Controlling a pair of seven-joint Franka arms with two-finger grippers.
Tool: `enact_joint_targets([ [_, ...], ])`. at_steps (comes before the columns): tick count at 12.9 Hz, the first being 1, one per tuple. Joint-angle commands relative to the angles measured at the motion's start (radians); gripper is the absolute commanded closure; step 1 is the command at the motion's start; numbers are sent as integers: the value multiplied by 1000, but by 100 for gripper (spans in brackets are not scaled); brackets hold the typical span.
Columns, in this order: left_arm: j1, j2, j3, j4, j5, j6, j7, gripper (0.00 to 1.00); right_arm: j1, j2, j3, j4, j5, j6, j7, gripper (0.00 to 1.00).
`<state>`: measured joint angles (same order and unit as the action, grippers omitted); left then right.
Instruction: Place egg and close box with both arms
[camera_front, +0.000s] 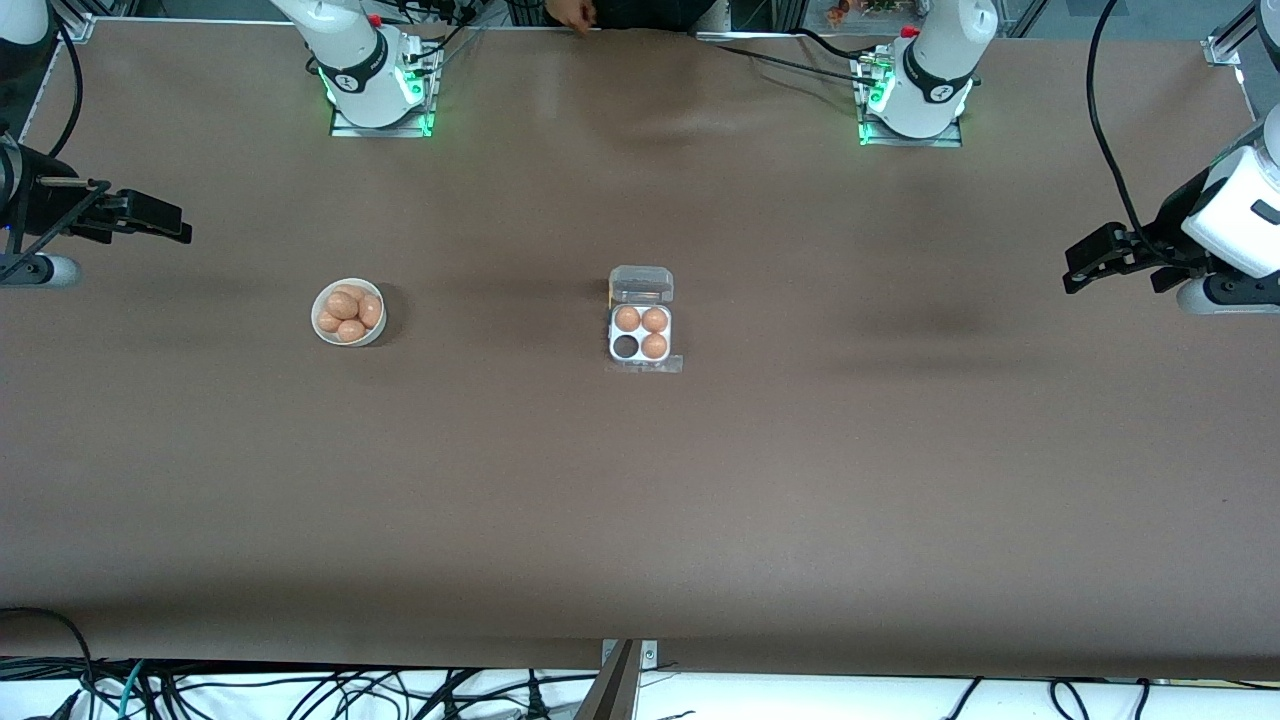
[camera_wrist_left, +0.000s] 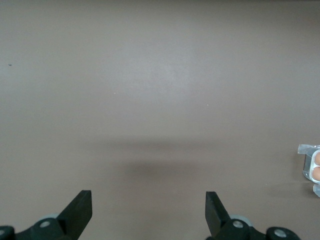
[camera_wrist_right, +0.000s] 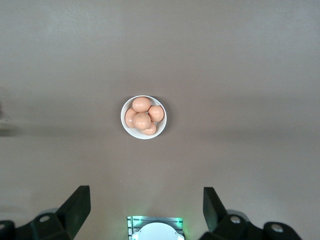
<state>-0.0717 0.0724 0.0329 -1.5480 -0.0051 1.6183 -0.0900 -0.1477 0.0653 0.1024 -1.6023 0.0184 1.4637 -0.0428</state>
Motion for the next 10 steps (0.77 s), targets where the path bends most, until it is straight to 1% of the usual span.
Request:
enact_joint_targets([
  [1, 6, 12, 1, 28, -19, -9, 24, 0, 2, -10, -6, 9, 3, -6, -8, 0],
  [10, 6, 12, 1, 28, -21, -8, 21, 0, 0, -7, -6, 12, 11, -5, -6, 0],
])
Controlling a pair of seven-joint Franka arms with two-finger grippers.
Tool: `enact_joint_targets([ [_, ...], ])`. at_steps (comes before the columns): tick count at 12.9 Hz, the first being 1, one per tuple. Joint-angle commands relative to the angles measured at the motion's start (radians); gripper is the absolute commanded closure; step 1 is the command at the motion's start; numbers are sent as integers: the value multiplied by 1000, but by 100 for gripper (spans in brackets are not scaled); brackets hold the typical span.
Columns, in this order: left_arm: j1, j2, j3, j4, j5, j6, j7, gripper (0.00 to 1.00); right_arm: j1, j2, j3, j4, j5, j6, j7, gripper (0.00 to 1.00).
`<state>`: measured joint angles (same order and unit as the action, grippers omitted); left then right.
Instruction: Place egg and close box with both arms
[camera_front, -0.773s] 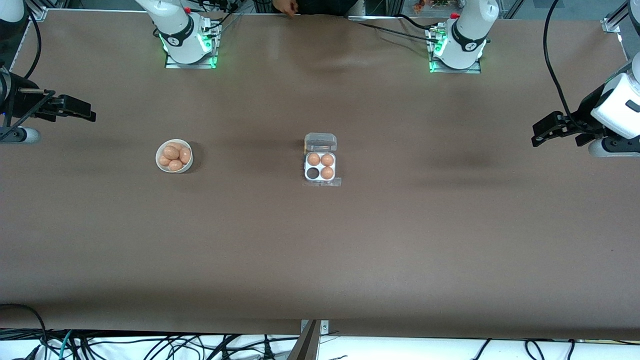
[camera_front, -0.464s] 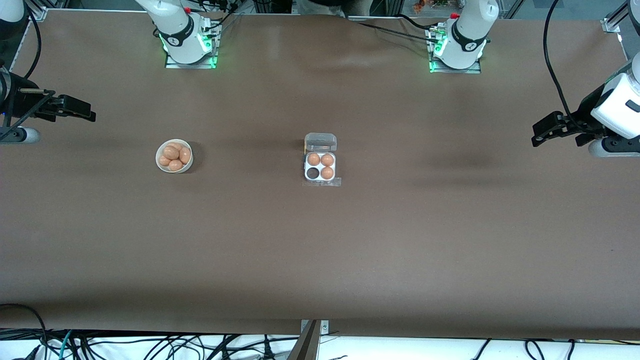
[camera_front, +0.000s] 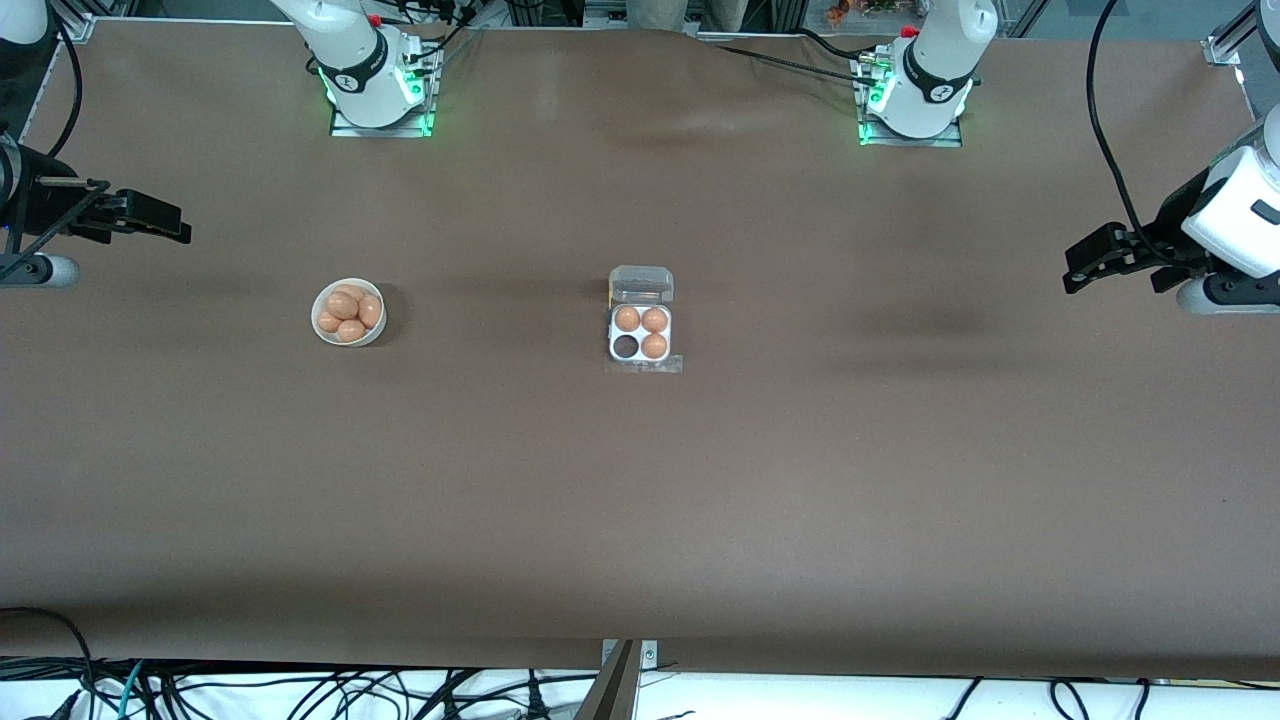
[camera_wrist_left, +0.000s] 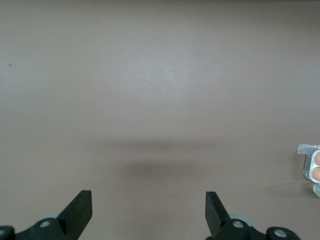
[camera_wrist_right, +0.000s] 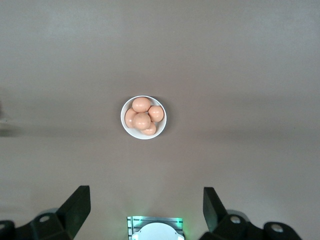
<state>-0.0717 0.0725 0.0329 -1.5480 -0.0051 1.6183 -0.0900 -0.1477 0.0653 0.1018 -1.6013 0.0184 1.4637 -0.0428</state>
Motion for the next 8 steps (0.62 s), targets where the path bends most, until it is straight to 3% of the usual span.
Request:
enact_joint_targets([
  [1, 6, 12, 1, 28, -21, -8, 21, 0, 0, -7, -7, 11, 14, -8, 6, 0],
  [8, 4, 12, 1, 28, -21, -8, 12, 0, 17, -18, 108, -28, 28, -7, 191, 0],
])
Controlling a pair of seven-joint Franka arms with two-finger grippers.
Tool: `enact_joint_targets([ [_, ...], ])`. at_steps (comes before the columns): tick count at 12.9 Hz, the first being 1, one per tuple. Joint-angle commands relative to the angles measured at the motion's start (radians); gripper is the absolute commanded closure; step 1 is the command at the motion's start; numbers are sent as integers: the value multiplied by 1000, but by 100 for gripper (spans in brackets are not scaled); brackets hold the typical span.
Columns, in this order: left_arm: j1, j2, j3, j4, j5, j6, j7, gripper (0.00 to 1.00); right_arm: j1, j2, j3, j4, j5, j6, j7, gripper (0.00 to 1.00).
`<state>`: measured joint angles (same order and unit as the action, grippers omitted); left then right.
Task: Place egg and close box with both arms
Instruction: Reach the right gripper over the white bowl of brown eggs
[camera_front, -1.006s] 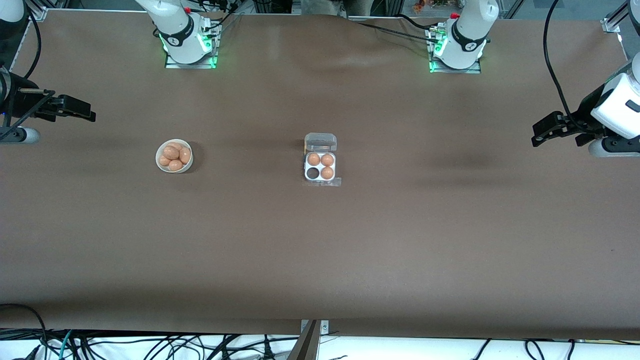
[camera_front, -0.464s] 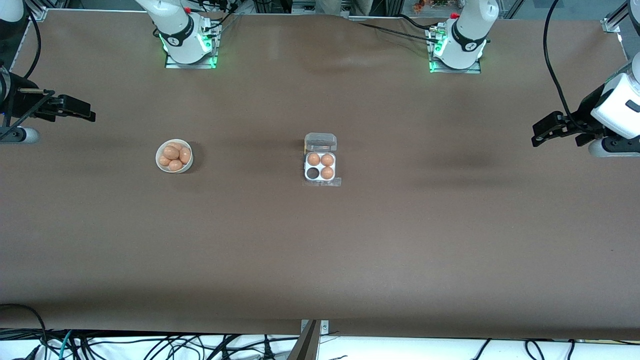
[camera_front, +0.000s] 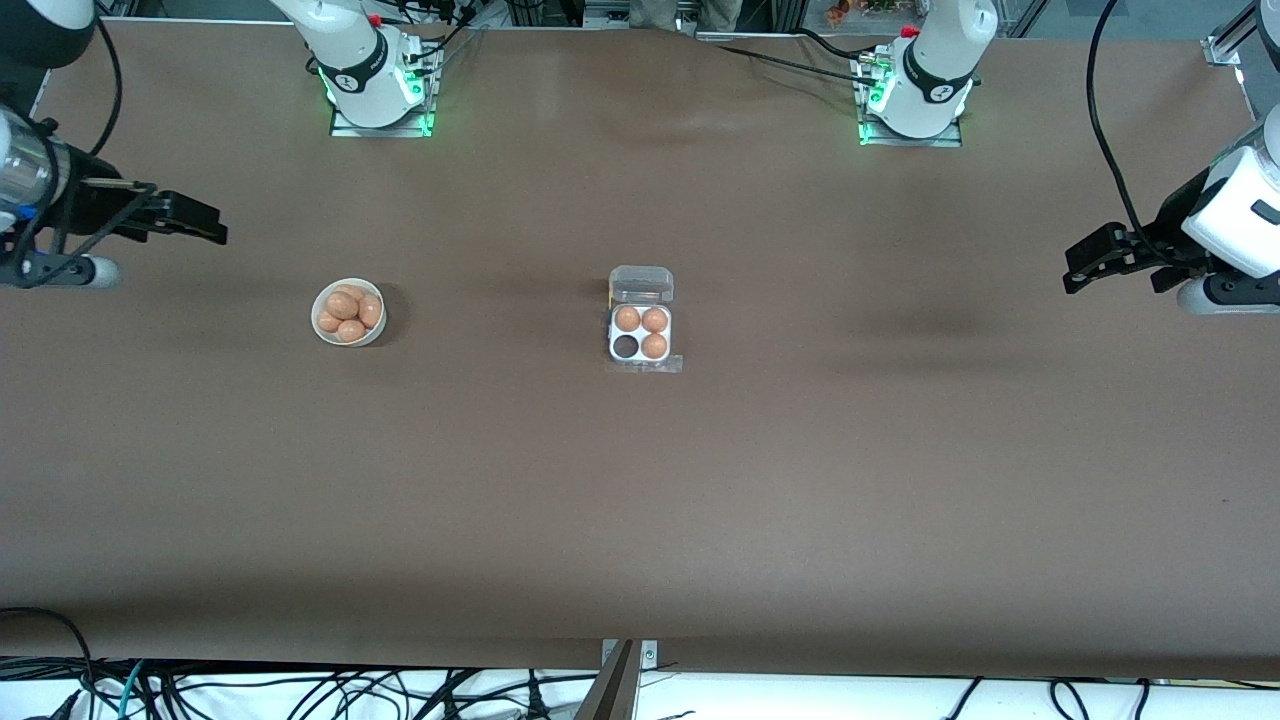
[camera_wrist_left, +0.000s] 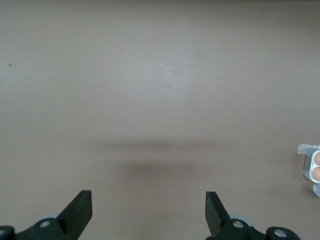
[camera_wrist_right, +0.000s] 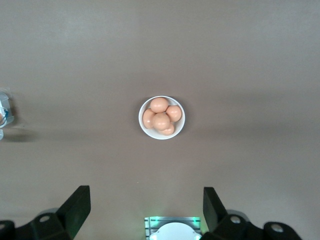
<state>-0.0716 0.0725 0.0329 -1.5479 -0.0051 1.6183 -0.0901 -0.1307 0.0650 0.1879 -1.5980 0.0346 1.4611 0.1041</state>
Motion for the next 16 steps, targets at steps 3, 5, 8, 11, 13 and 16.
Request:
enact_joint_targets([
  [3, 4, 12, 1, 28, -21, -8, 12, 0, -3, -78, 22, -193, 11, 103, 31, 0],
  [5, 4, 12, 1, 28, -23, -8, 10, 0, -3, -147, 19, -371, 7, 236, -6, 0],
  [8, 4, 12, 1, 28, -23, -8, 10, 0, -4, -163, -1, -557, 7, 419, -62, 0],
  [11, 4, 12, 1, 28, -23, -8, 10, 0, -4, -133, -2, -661, -1, 565, -105, 0],
  [13, 4, 12, 1, 28, -23, -8, 10, 0, -4, -84, -2, -700, -4, 652, -124, 0],
  [16, 4, 16, 1, 28, -21, -8, 10, 0, -6, -25, -7, -717, -19, 723, -130, 0],
])
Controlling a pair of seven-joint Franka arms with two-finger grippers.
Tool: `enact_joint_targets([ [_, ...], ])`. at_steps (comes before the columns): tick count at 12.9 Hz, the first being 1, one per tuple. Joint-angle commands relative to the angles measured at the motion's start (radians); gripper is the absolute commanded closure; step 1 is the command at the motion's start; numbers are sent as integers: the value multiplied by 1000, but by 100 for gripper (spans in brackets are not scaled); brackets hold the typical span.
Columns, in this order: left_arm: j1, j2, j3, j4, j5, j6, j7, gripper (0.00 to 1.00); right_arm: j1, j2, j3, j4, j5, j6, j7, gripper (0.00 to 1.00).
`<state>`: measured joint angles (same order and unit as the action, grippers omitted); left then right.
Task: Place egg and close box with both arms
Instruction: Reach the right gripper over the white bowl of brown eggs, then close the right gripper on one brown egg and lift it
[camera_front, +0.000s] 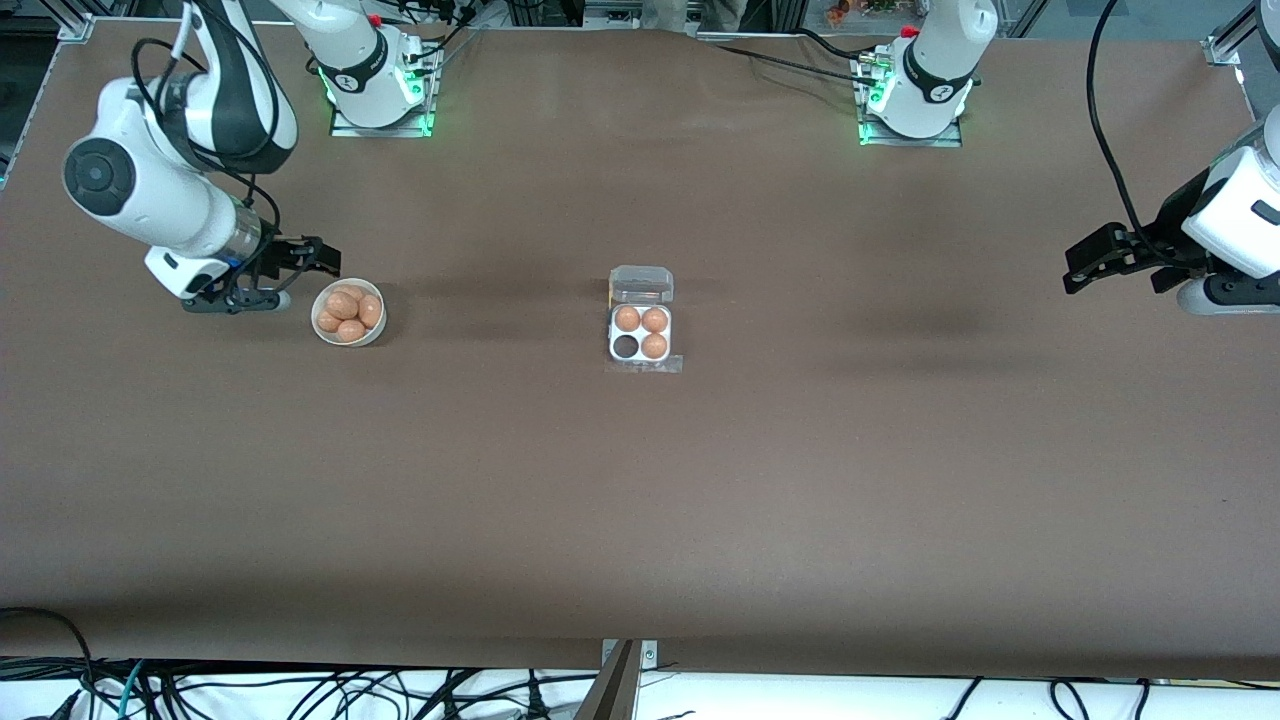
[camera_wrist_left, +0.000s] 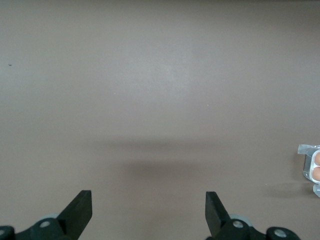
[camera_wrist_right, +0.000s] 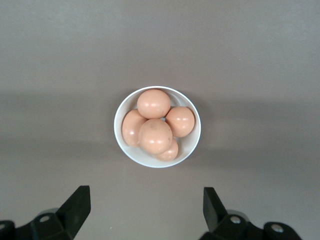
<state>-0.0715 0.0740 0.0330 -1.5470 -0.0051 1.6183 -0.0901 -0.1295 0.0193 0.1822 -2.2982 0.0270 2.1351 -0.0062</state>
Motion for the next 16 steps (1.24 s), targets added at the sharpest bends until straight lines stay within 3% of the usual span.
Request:
enact_joint_targets([
  [1, 4, 15, 1, 27, -21, -8, 10, 0, -7, 37, -1, -26, -15, 83, -21, 0],
  [5, 4, 15, -1, 27, -21, -8, 10, 0, -7, 126, -1, -29, -33, 170, -24, 0],
  [8, 4, 15, -1, 27, -21, -8, 10, 0, -7, 133, -1, -92, -33, 261, -26, 0],
  [14, 4, 16, -1, 27, -21, -9, 10, 0, -7, 146, -4, -95, -42, 267, -31, 1],
  [16, 4, 16, -1, 27, -21, -8, 10, 0, -9, 146, -9, -95, -44, 267, -38, 10],
])
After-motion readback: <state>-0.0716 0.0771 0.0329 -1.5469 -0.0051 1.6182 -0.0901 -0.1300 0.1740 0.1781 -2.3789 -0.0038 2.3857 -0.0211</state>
